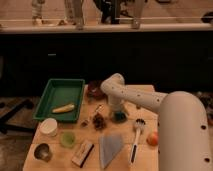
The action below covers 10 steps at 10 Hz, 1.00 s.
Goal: Place sponge in paper cup
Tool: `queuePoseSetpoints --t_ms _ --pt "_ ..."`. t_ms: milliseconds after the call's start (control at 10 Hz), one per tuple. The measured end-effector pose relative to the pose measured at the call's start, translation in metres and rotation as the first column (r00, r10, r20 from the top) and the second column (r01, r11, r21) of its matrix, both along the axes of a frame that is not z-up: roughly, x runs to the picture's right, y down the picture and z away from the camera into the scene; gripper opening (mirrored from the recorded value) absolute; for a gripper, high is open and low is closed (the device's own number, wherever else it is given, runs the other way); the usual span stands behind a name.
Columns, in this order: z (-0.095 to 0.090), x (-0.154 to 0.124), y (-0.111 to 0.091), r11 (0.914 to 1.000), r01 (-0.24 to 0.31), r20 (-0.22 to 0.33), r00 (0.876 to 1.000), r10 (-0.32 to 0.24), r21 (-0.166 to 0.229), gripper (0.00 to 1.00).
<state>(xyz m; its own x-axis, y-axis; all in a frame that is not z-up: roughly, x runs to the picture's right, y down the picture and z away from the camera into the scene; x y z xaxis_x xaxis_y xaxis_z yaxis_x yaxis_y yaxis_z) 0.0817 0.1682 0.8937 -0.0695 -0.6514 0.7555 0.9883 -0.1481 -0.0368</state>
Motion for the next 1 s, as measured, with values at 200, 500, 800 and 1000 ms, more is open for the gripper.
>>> queuePoseSetpoints --t_ms 200,500,800,1000 --pt "0.006 -0.002 0.001 0.9997 0.011 0.019 1.0 -0.01 -0.02 0.8" --pt "0.013 -0.004 -0.003 0.9993 0.014 0.04 0.999 -0.012 -0.035 0.8" --pt "0.018 -0.004 -0.007 0.9986 0.026 0.062 0.998 -0.023 -0.047 0.77" --pt "0.02 -0.003 -0.008 0.9986 0.023 0.065 0.998 -0.02 -0.048 0.59"
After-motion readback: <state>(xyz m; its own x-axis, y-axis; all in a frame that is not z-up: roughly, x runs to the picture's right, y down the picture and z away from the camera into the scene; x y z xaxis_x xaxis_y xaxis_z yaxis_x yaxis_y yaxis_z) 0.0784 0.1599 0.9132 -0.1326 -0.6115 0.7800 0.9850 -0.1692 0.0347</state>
